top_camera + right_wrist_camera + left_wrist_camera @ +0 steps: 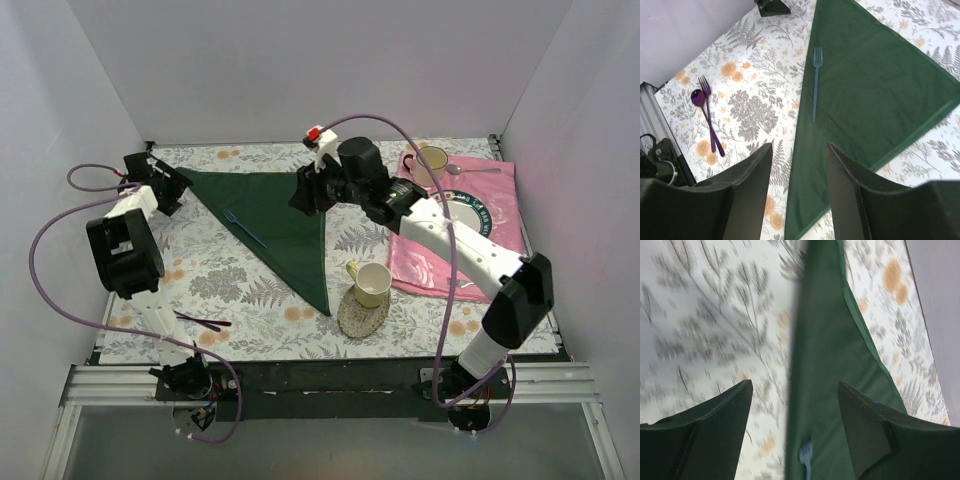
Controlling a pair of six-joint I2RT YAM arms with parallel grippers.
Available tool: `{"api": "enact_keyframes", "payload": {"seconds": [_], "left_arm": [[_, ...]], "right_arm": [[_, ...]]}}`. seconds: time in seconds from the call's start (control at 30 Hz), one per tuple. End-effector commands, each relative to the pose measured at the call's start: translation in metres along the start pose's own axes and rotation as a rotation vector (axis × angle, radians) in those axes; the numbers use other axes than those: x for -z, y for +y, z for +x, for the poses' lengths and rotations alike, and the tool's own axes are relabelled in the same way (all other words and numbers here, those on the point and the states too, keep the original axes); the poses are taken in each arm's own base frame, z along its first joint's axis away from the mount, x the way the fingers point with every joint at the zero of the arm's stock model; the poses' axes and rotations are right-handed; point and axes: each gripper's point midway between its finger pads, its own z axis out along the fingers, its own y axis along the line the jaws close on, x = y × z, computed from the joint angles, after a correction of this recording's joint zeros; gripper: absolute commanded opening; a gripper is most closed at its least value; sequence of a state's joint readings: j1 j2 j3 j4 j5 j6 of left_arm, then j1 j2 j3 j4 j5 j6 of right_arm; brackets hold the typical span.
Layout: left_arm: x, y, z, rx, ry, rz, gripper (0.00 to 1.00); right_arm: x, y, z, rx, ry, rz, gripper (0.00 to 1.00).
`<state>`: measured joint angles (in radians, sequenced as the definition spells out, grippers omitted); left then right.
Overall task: Fold the napkin, place the utensils inside, and roll it up
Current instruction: Place the utensil onto the napkin, then fold the napkin
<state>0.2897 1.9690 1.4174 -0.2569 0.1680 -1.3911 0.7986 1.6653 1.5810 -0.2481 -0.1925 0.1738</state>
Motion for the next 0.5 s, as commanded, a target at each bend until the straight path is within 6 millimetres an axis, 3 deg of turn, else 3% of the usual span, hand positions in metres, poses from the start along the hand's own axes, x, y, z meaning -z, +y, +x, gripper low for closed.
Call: {"api": "enact_keyframes", "payload": {"seconds": [0.0, 0.03, 0.23, 0.37, 0.47], "left_arm": [[-0.029, -0.007, -0.039, -0.062, -0.015, 0.104, 0.66], [-0.045, 0.004, -0.04, -0.059, 0.003, 0.06, 0.65], [-0.082, 0.012, -0.042, -0.065, 0.046, 0.109, 0.57], [-0.099, 0.012, -0.042, -0.057, 0.056, 0.137, 0.65], [-0.111, 0.014, -0.038, -0.043, 0.076, 0.141, 0.64]], "right_arm": [[0.016, -0.017, 0.023, -0.005, 0.019, 0.002, 0.55], [0.019, -0.019, 0.023, -0.007, 0.015, 0.003, 0.55], [0.032, -0.027, 0.02, -0.009, -0.009, 0.007, 0.55], [0.029, -0.029, 0.022, -0.016, -0.006, -0.001, 0.55], [0.025, -0.03, 0.025, -0.022, 0.005, -0.001, 0.55]]}}
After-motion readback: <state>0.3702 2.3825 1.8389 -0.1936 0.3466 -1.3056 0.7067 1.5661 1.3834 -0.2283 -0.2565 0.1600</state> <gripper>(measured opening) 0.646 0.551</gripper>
